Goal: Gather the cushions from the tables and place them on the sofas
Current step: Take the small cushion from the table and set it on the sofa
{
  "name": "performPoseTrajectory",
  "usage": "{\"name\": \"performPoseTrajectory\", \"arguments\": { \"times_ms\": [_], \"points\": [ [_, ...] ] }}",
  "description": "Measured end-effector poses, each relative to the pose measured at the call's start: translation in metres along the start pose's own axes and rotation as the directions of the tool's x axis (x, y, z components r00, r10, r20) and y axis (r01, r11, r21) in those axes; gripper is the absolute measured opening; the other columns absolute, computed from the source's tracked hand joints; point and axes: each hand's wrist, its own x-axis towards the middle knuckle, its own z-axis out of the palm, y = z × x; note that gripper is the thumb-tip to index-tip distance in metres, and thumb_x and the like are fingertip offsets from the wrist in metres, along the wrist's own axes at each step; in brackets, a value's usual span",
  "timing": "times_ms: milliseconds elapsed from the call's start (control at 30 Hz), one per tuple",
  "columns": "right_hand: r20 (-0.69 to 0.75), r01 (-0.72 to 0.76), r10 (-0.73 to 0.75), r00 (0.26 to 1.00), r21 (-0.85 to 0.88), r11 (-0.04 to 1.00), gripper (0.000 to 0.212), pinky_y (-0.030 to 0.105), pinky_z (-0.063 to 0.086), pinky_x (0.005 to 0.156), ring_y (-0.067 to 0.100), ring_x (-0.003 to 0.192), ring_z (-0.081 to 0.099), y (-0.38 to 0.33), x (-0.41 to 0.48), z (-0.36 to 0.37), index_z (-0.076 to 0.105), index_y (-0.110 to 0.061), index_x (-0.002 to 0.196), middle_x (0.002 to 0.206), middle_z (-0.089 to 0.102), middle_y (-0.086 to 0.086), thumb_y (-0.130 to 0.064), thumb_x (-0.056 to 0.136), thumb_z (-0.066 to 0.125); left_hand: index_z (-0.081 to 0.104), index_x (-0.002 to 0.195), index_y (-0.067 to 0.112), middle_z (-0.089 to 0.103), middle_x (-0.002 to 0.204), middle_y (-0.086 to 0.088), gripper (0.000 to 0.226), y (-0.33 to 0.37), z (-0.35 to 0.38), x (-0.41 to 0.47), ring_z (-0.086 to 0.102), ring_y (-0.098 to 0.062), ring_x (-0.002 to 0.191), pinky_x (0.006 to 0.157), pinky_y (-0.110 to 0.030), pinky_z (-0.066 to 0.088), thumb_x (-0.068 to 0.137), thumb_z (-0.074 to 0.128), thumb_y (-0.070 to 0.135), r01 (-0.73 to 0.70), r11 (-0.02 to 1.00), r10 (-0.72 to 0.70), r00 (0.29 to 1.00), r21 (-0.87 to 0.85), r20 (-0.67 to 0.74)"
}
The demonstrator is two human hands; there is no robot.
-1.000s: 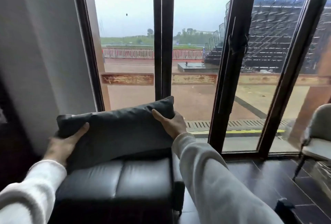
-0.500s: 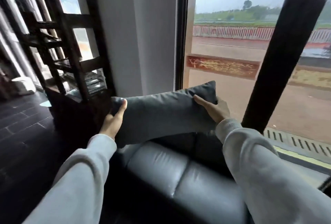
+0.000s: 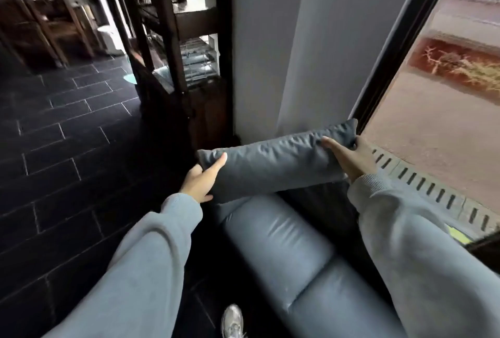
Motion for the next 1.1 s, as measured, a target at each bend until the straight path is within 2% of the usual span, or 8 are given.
{"name": "performPoseTrajectory", "arguments": {
  "times_ms": [67,133,267,467,667,867,1000,1100],
  "points": [
    [0.004,0.013,-0.013,1.0,-0.06,0.998,0.063,0.031,0.044,0.074,0.013,0.076,0.06,0.015,0.034,0.036,0.06,-0.027,0.082,0.078,0.062,-0.015,-0.082,0.055,0.078,0.06,0.137,0.022,0.058,0.134,0.004,0.066,-0.011,0.006,0.045,0.054,-0.02,0.117,0.11,-0.053,0.05,0.087,0.076,0.062,0.065,0.997,-0.065,0.998,-0.036,-0.014],
    [0.053,-0.004,0.01,0.999,-0.114,0.993,0.058,0.032,0.045,0.069,0.013,0.073,0.061,0.033,0.069,0.072,0.059,-0.026,0.079,0.075,0.062,-0.012,-0.076,0.06,0.082,0.059,0.136,0.02,0.057,0.137,0.003,0.064,-0.025,0.011,0.09,0.053,-0.021,0.119,0.108,-0.052,0.051,0.088,0.077,0.059,0.119,0.991,-0.12,0.993,-0.06,-0.015],
    [0.209,-0.108,0.163,0.964,-0.253,0.962,0.057,0.038,0.057,0.086,0.028,0.099,0.073,0.078,0.142,0.137,0.074,-0.012,0.106,0.102,0.078,0.009,-0.055,0.072,0.091,0.055,0.141,0.018,0.057,0.142,-0.002,0.068,-0.06,0.019,0.168,0.056,-0.03,0.132,0.105,-0.051,0.054,0.088,0.079,0.054,0.223,0.973,-0.225,0.974,-0.053,-0.034],
    [0.331,-0.194,0.291,0.898,-0.296,0.935,0.063,0.048,0.058,0.1,0.025,0.105,0.073,0.166,0.201,0.228,0.074,-0.015,0.111,0.108,0.078,0.004,-0.048,0.063,0.096,0.059,0.127,0.025,0.066,0.122,0.0,0.062,-0.14,0.04,0.249,0.067,-0.031,0.116,0.097,-0.047,0.06,0.08,0.087,0.054,0.373,0.922,-0.383,0.918,-0.106,-0.104],
    [0.355,-0.325,0.423,0.834,-0.302,0.896,0.097,0.041,0.061,0.09,0.017,0.094,0.072,0.26,0.231,0.311,0.074,-0.019,0.109,0.104,0.079,-0.001,-0.084,0.039,0.09,0.068,0.111,0.031,0.068,0.119,0.002,0.042,-0.224,0.069,0.309,0.065,-0.027,0.116,0.096,-0.046,0.06,0.08,0.088,0.05,0.466,0.857,-0.503,0.849,-0.22,-0.164],
    [0.361,-0.272,0.385,0.85,-0.325,0.906,0.081,0.039,0.059,0.095,0.016,0.102,0.072,0.327,0.264,0.371,0.065,-0.029,0.106,0.105,0.073,-0.013,-0.072,0.043,0.092,0.067,0.123,0.028,0.069,0.122,0.003,0.04,-0.279,0.103,0.365,0.066,-0.024,0.117,0.098,-0.048,0.059,0.088,0.084,0.038,0.445,0.847,-0.518,0.813,-0.29,-0.265],
    [0.38,-0.181,0.332,0.864,-0.38,0.907,0.07,0.031,0.052,0.091,0.016,0.104,0.068,0.362,0.284,0.385,0.061,-0.031,0.096,0.101,0.067,-0.022,-0.073,0.047,0.09,0.074,0.111,0.029,0.075,0.116,0.0,0.029,-0.312,0.125,0.39,0.071,-0.022,0.113,0.089,-0.046,0.064,0.086,0.085,0.039,0.426,0.868,-0.491,0.812,-0.254,-0.315],
    [0.388,-0.137,0.326,0.862,-0.44,0.887,0.073,0.032,0.051,0.098,0.025,0.118,0.068,0.375,0.286,0.383,0.064,-0.026,0.104,0.109,0.071,-0.008,-0.073,0.053,0.089,0.078,0.115,0.024,0.078,0.115,-0.001,0.036,-0.329,0.141,0.397,0.071,-0.025,0.116,0.101,-0.054,0.059,0.085,0.087,0.04,0.466,0.858,-0.513,0.779,-0.215,-0.361]
  ]
}}
